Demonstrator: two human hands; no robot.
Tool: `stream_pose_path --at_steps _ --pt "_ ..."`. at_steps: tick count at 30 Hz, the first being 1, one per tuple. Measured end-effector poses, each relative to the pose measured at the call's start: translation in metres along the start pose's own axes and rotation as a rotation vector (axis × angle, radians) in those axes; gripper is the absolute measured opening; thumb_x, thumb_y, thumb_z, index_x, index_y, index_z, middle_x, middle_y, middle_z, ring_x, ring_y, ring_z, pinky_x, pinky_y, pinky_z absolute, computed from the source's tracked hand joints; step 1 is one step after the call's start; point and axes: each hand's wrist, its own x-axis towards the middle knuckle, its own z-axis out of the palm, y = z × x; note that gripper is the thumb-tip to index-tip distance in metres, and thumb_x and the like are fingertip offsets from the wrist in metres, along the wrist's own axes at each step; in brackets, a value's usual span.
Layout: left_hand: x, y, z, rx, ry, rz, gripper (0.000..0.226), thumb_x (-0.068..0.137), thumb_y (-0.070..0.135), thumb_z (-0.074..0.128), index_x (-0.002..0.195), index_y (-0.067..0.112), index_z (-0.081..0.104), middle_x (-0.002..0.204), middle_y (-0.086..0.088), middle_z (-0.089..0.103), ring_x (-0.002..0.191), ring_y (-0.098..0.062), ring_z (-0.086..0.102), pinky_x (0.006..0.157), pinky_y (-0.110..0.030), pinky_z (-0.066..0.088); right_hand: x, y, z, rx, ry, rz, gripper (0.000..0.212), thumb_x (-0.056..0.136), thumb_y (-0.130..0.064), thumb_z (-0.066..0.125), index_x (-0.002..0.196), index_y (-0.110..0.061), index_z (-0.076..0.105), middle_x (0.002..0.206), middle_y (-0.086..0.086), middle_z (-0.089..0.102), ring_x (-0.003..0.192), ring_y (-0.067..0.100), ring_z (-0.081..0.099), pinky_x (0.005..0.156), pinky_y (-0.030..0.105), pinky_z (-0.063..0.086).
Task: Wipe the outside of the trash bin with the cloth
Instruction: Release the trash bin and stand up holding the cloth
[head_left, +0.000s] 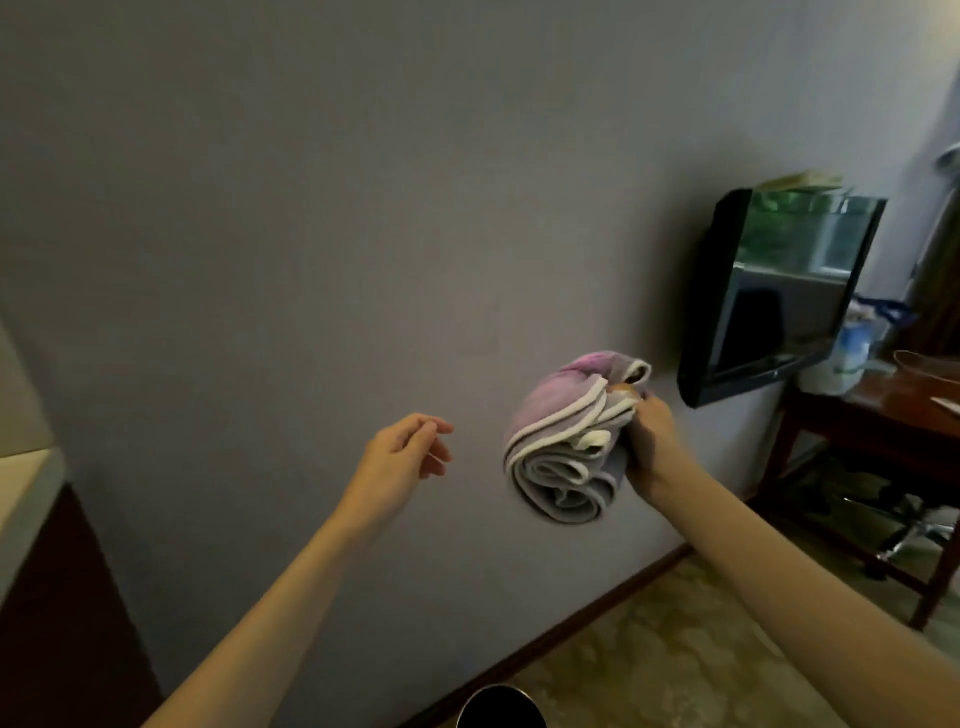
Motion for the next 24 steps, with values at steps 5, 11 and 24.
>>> stream_pose_path --at_steps 5,11,24 --pt "-0.033 0.013 -0.026 -0.088 0.043 -0.053 0.031 0.103 0.026 0.030 0.104 0.012 0.058 0.082 -0.006 0.063 0.064 -0.015 0.060 0.061 -0.025 0.045 -0.011 -0.014 0.045 0.099 -0.060 0.031 0.013 0.093 -0.013 0.050 0.095 -0.017 0.062 0.085 0.007 0.066 0.077 0.020 0.062 0.062 0.034 0.054" --pt "-0.062 0.020 -0.088 -0.186 0.023 -0.126 0.030 0.098 0.043 0.029 0.115 0.027 0.048 0.110 -0.006 0.057 0.080 -0.019 0.062 0.068 -0.033 0.051 -0.053 0.014 0.135 0.188 -0.071 0.090 0.023 0.091 -0.009 0.055 0.113 -0.013 0.058 0.088 0.007 0.066 0.075 0.023 0.065 0.056 0.035 0.055" --pt "-0.117 0.002 -0.326 -0.112 0.296 -0.051 0.037 0.097 0.026 0.047 0.133 0.023 0.040 0.123 0.004 0.057 0.098 0.000 0.059 0.067 -0.021 0.052 -0.164 0.097 0.378 0.192 -0.213 0.145 0.036 0.087 -0.012 0.065 0.120 -0.015 0.050 0.107 0.009 0.064 0.088 0.020 0.064 0.068 0.034 0.051"
